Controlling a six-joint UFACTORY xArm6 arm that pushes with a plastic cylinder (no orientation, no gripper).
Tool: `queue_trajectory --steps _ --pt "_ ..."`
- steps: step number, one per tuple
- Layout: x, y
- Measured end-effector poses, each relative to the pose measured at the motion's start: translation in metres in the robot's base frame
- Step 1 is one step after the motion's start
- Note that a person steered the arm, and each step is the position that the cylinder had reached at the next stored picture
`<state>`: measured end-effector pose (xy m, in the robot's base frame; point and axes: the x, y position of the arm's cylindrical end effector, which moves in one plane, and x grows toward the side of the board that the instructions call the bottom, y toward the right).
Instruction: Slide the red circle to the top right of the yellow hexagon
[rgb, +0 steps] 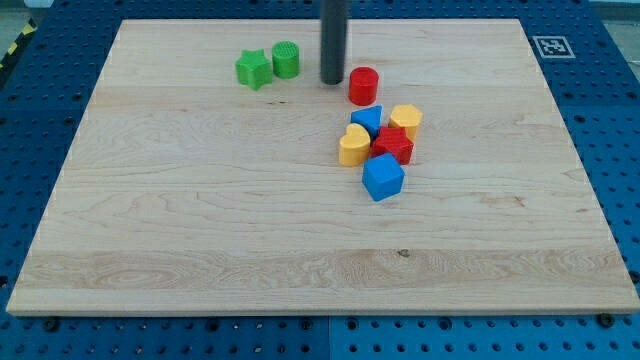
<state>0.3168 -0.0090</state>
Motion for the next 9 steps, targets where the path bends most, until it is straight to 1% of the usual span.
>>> queue_trajectory --steps 1,2,3,9 --pt "0.020 0.019" --pt "0.025 0.085" --pt "0.022 0.113" --pt "0.029 0.121"
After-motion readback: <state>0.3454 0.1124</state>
